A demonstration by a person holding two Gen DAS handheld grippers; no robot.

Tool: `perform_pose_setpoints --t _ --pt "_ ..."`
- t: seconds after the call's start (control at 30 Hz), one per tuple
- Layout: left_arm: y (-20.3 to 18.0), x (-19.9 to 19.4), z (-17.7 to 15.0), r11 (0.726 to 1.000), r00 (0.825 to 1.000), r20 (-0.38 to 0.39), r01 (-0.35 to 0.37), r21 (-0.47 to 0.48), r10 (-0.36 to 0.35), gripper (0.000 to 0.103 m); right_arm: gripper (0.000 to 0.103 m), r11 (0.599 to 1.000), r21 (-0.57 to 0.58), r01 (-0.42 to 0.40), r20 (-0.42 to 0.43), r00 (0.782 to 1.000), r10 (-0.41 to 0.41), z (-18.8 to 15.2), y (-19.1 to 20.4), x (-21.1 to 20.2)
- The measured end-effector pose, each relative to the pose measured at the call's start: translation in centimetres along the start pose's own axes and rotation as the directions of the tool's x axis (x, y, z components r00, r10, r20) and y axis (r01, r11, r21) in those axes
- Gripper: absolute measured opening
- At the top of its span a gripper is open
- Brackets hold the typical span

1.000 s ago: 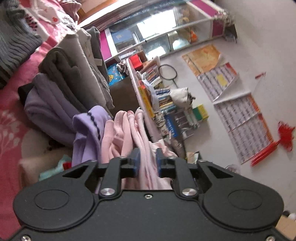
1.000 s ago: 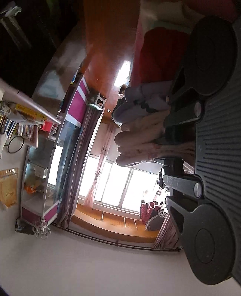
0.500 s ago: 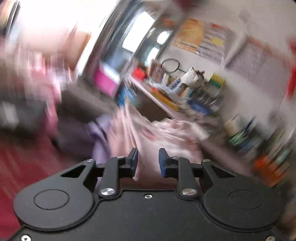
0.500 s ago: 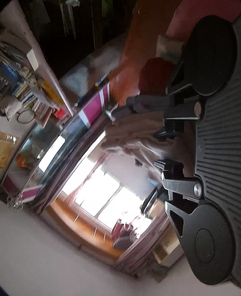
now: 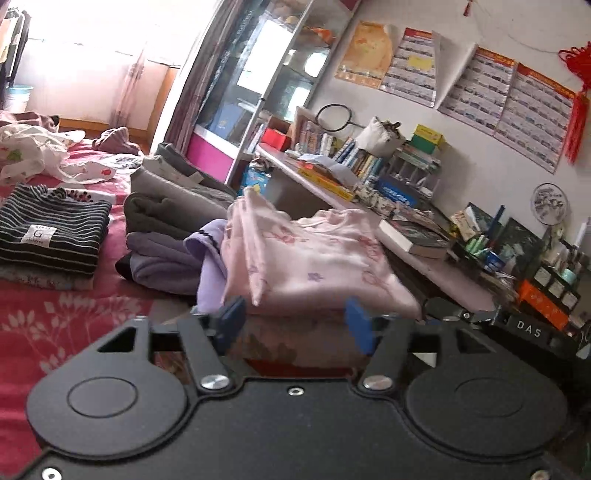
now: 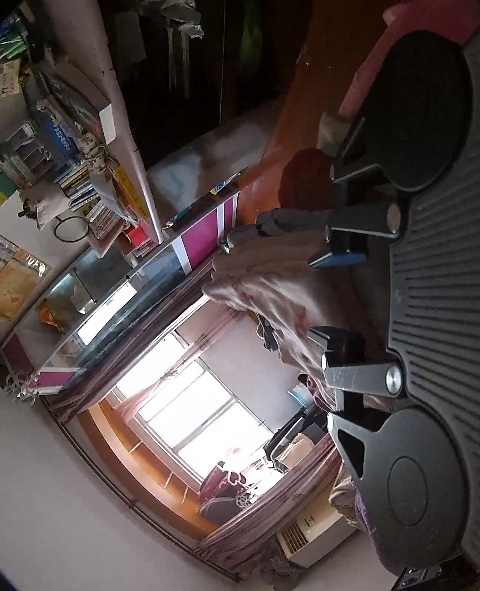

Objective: Fold clothes

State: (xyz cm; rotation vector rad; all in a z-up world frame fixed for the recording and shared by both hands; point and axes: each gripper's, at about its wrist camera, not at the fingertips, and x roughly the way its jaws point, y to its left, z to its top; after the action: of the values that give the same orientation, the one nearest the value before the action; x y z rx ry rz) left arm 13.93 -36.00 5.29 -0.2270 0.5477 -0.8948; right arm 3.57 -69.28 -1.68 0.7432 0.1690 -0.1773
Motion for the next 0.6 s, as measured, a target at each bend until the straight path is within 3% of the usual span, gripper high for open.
perform_pose_setpoints --t 0.03,0.1,0.2,0.23,0.27,0.33,0.43,0.6 --pt "-0.3 -0.4 0.2 1.0 1.0 -0.005 -0.003 0.008 0.004 0.069 0.046 1.0 -0.021 0.008 -0.005 1.0 -0.008 0.1 0.7 -0.5" --pt "-0.9 -1.2 0.6 0.999 1.0 -0.016 -0.026 0.021 0.027 0.089 0.054 0.998 -0.05 0.029 -0.021 0.999 -0.03 0.3 1.9 -1.4" --pt "-1.8 -2.4 1.1 0.997 0.998 -0.028 -0.046 0.059 0.047 0.101 0.062 0.995 -0.067 0.075 -0.055 0.995 -0.079 0.8 3.6 -2.8" --pt "-2.2 -2.9 1.2 0.995 0.998 -0.025 -0.06 0.08 0.063 0.101 0.071 0.993 -0.083 0.085 -0.058 0.994 -0.09 1.0 4.3 -3.3" --pt "-2.6 -3.3 1.3 0.992 0.997 -0.022 -0.075 0.102 0.078 0.103 0.087 0.991 -0.098 0.095 -0.053 0.994 -0.101 1.1 5.0 -3.8" --pt "-3.4 -4.1 1.5 0.984 0.994 -0.014 -0.104 0.145 0.108 0.103 0.103 0.986 -0.122 0.115 -0.037 0.992 -0.12 1.3 6.5 -4.9" --pt "-4.5 -5.3 1.7 0.968 0.988 -0.002 -0.151 0.201 0.155 0.103 0.103 0.979 -0.161 0.126 -0.036 0.99 -0.133 1.7 8.4 -6.1" --pt "-5.8 -6.9 2.0 0.946 0.978 -0.009 -0.199 0.254 0.208 0.103 0.103 0.96 -0.183 0.211 -0.083 0.97 -0.229 2.3 9.9 -6.8"
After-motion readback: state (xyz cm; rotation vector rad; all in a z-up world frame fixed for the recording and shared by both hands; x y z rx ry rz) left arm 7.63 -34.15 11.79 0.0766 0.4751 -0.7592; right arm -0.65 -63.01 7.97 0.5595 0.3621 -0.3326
